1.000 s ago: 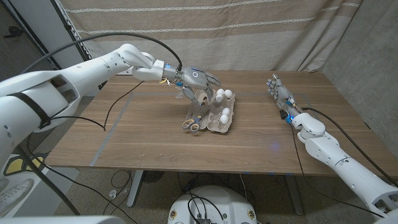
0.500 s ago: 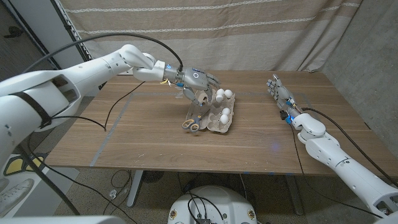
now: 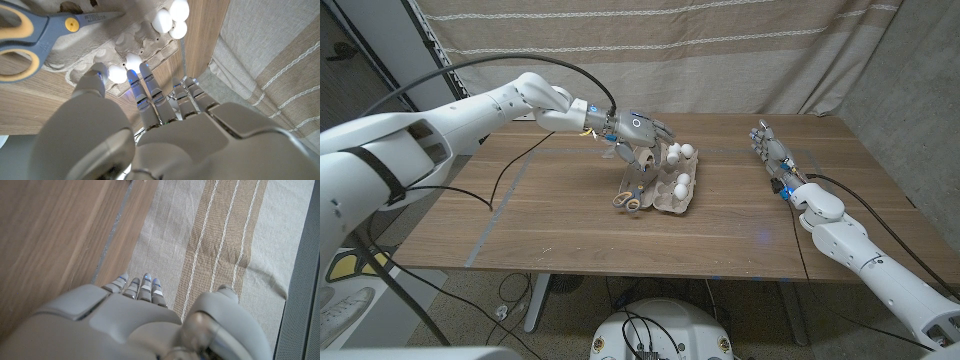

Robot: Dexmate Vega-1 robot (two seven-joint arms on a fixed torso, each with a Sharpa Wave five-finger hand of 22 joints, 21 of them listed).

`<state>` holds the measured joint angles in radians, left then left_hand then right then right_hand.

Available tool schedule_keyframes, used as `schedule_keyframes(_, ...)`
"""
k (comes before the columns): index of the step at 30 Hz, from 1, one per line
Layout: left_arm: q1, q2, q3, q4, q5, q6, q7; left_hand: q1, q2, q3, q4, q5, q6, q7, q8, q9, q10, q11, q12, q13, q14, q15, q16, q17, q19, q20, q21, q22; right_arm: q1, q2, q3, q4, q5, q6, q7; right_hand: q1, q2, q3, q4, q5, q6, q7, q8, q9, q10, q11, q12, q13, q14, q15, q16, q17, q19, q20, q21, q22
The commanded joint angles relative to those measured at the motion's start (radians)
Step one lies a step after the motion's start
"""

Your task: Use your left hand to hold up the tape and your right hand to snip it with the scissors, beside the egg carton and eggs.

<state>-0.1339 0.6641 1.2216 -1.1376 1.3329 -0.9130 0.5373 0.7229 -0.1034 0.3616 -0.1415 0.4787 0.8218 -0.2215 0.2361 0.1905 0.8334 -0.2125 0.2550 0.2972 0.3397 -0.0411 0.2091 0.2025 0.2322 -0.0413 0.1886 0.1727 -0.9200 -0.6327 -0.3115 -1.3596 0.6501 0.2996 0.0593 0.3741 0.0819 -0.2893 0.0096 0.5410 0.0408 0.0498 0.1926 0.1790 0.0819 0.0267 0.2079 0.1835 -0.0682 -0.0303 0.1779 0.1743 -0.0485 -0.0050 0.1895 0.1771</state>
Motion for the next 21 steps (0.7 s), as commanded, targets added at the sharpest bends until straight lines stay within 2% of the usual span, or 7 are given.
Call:
schedule_keyframes(1,-0.005,-0.001,0.011,0.000,0.005,0.000,-0.006,0.003,-0.003,0.011,-0.001,-0.005,0.006,0.001,-0.010,0.003,0.008,-0.003,-0.007,0.006,0.004,-0.178,-0.004,0.004,0.006,-0.149,0.005,0.003,-0.010,-0.005,0.003,-0.010,0.000,0.004,-0.003,0.001,0.011,-0.001,-0.004,-0.003,0.006,-0.004,0.000,0.005,-0.006,0.002,0.004,0.002,-0.008,-0.011,0.003,0.003,-0.007,-0.004,0.005,0.003)
schedule_keyframes(10,-0.020,-0.008,0.030,-0.006,0.033,0.003,-0.001,0.003,-0.012,0.024,-0.002,-0.009,-0.025,0.001,-0.024,0.005,-0.023,-0.003,-0.027,0.010,-0.013,-0.177,-0.011,-0.001,0.003,-0.145,0.004,0.003,-0.011,-0.002,0.004,-0.007,-0.002,0.015,-0.002,0.001,0.011,-0.002,-0.004,-0.003,0.006,-0.003,0.000,0.005,-0.006,0.002,0.004,0.002,-0.009,-0.010,0.003,0.003,-0.008,-0.004,0.006,0.003)
schedule_keyframes(21,-0.042,-0.026,0.060,0.008,0.059,0.000,0.019,-0.005,-0.019,0.025,0.000,-0.010,-0.040,0.001,-0.028,0.006,-0.030,-0.003,-0.030,0.012,-0.021,-0.176,-0.013,-0.003,-0.001,-0.140,0.004,0.003,-0.024,-0.005,0.010,-0.016,0.002,0.017,-0.008,0.000,0.011,-0.002,-0.004,-0.004,0.005,-0.003,0.000,0.005,-0.006,0.002,0.005,0.002,-0.009,-0.013,0.003,0.003,-0.008,-0.003,0.006,0.003)
